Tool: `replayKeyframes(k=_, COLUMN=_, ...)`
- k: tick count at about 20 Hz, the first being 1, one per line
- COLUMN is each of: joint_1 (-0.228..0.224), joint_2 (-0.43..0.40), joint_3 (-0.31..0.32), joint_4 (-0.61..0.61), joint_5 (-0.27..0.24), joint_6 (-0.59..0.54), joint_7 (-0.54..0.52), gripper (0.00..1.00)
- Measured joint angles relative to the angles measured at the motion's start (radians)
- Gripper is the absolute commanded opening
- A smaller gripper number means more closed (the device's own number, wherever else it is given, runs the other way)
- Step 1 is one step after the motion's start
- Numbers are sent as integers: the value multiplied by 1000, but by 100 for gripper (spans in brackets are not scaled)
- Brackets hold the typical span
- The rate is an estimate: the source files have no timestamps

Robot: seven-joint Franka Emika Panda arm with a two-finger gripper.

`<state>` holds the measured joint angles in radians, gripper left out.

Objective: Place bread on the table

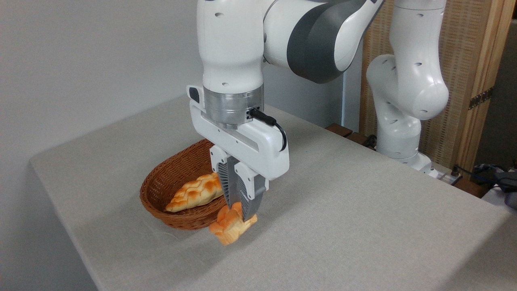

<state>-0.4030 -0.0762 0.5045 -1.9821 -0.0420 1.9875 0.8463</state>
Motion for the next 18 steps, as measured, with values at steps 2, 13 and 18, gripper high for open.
replayKeyframes(k=2, joint_1=0, joint_2=3, joint_3=0, joint_4=0, joint_5=7, joint_6=-9, joint_7=0, gripper=100)
replayKeyframes(k=13, joint_1=-2, joint_2=16, joint_3=0, joint_4=1, joint_5=9, joint_6=-25, joint_7=5, gripper=100)
replayKeyframes(k=18, joint_1=-12, joint_2=8, joint_3=-20, joint_4=51, joint_5=9, joint_6=-25, joint_7=5, gripper=100)
